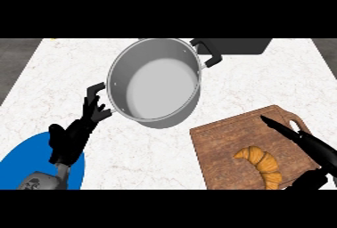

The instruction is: Pick the croissant from the cutting board and place it in the pot

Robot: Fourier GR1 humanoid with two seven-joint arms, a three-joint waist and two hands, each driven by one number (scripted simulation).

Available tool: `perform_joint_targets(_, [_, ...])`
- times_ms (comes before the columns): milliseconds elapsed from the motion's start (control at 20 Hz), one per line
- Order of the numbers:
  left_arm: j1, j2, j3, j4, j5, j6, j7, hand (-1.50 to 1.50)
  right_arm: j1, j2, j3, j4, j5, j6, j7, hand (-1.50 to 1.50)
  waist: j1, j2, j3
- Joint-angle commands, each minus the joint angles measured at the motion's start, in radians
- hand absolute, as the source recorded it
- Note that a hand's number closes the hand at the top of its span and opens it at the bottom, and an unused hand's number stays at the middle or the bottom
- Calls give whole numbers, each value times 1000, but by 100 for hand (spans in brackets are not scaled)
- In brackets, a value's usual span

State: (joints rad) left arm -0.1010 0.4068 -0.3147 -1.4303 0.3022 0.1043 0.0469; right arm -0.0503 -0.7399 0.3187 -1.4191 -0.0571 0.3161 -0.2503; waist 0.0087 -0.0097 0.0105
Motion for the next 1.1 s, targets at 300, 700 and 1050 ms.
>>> perform_joint_targets(300, [-44,-52,-12,107,-33,-39,37,0,-14,138,-8,196,-56,134,-168,-150,-10,14,-10])
perform_joint_targets(700, [-2,-65,-8,30,-53,-39,81,0,-93,210,-33,335,-85,221,-102,-150,-3,11,-10])
perform_joint_targets(1050, [-32,-74,27,86,-50,-68,66,0,-126,228,25,392,126,135,-304,150,-6,13,-9])
